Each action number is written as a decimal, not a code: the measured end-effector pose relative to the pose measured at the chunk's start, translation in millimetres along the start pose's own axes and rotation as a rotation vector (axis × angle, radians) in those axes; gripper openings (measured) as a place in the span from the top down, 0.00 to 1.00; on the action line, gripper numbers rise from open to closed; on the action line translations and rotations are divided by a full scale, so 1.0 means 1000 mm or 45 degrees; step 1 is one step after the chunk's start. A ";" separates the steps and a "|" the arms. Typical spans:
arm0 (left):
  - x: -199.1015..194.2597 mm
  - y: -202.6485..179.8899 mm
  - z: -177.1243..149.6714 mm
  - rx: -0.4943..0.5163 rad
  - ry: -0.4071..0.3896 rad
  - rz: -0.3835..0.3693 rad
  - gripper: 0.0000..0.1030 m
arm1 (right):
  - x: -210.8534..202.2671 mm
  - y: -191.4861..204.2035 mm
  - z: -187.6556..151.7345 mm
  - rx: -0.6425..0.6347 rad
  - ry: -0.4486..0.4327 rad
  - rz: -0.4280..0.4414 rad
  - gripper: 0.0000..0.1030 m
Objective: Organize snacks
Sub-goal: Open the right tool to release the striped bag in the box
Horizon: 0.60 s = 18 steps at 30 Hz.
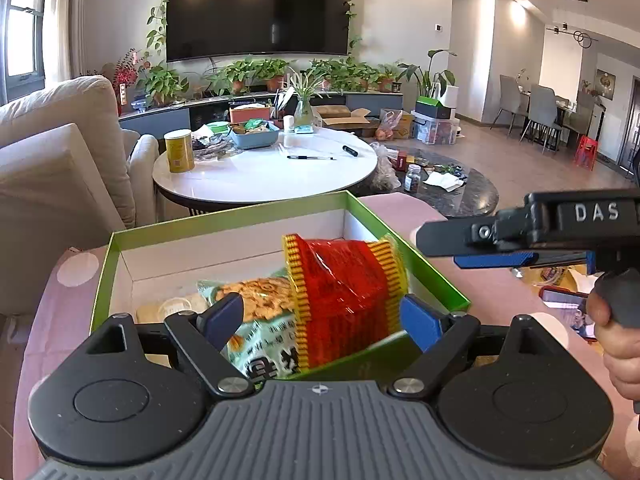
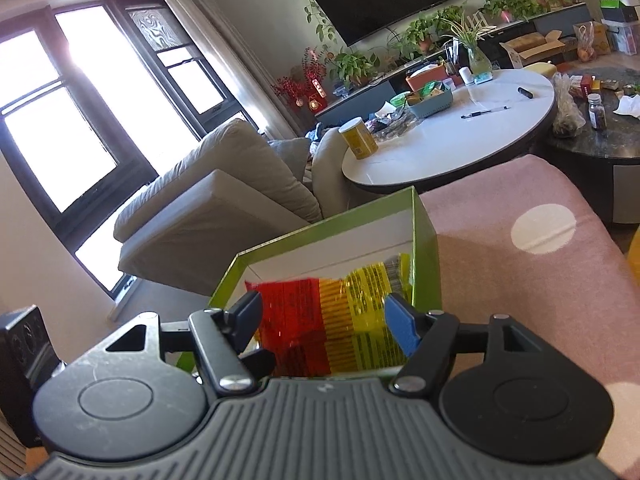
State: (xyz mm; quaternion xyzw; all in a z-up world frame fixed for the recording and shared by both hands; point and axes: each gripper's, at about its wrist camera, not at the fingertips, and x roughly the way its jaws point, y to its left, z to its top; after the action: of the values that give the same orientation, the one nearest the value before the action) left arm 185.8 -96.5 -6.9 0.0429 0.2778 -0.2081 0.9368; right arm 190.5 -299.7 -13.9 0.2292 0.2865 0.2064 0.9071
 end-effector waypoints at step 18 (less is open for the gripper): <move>-0.013 -0.032 -0.041 -0.005 0.105 -0.105 0.18 | -0.029 0.007 -0.043 -0.041 0.122 -0.163 0.34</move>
State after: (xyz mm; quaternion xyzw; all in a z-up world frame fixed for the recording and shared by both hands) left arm 141.6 -112.9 -33.4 0.0381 0.3180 -0.2440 0.9154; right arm 140.3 -296.2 -29.6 0.1858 0.3404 0.1633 0.9071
